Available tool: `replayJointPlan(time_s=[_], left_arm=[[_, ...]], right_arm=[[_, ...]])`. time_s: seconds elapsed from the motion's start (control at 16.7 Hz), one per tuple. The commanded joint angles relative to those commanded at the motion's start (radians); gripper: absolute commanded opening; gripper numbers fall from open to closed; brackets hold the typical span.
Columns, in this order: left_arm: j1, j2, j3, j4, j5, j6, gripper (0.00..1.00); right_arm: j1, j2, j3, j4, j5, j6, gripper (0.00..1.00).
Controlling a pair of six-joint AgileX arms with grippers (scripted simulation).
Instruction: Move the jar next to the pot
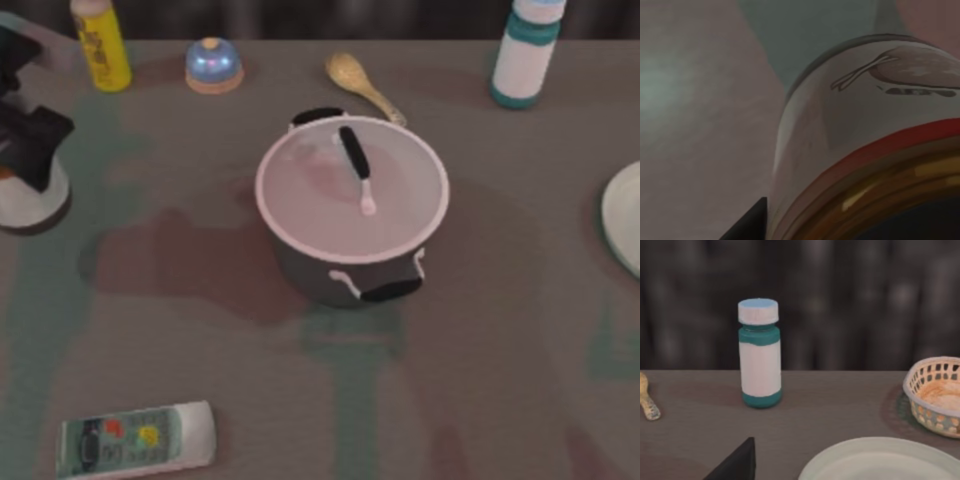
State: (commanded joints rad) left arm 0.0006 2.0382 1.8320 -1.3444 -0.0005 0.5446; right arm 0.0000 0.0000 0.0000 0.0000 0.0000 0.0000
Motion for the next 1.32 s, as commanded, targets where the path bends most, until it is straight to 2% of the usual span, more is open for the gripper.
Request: replayJointPlan(time_s=[0.24,0.66,0.9,1.32], left_arm=[[0.008,-0.111,-0.090,-0.040,0.001,0.000,0.00],[-0.011,-0.094,-0.077,-0.039,0.000,-0.035,0.00],[-0.075,-0.027,-0.028,-0.033,-0.001,-0.209,0.00],[-0.229,0.109,0.077,0.002,0.001,-0.663,0.00]], right_arm=[[0.000,0.000,0.000,0.000,0.000,0.000,1.00],[0.000,0.000,0.000,0.000,0.000,0.000,1.00],[0.000,0.000,0.000,0.000,0.000,0.000,1.00],[0.000,0.000,0.000,0.000,0.000,0.000,1.00]])
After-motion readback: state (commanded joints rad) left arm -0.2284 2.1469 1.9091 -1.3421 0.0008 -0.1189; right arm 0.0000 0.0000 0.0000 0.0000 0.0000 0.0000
